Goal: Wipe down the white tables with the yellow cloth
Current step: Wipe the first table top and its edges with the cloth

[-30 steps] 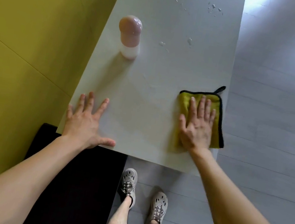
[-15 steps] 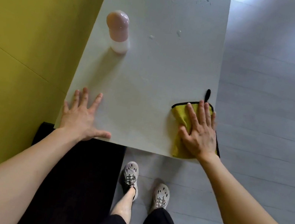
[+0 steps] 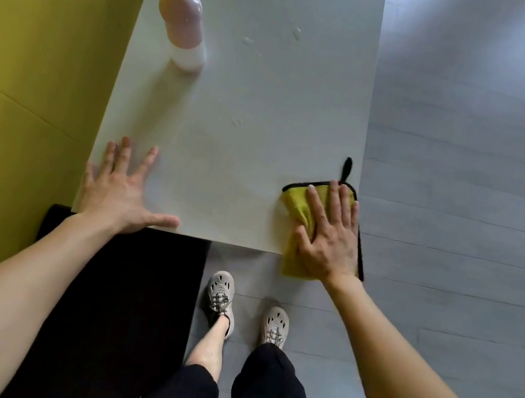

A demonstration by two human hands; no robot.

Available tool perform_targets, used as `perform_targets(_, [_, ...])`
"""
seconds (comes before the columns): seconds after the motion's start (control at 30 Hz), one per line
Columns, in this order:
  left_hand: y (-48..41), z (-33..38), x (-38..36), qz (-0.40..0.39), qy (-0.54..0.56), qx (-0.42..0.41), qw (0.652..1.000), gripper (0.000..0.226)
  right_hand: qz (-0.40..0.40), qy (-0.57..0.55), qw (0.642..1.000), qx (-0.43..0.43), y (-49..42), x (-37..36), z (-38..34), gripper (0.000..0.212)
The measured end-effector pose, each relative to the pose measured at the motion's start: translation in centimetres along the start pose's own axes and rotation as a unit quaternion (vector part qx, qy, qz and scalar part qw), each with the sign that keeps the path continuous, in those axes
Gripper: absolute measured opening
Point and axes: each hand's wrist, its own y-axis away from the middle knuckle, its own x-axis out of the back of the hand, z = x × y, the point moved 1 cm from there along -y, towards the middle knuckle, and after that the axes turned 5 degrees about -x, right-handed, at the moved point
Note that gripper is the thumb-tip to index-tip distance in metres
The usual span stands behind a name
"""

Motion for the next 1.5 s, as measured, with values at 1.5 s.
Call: perform_targets(1.5, [-16.9, 4.4, 17.8, 0.307, 0.301, -0.040, 0.902, 0.078, -0.049, 0.045, 0.973, 0.222, -13.5, 0.5, -8.6, 0.088])
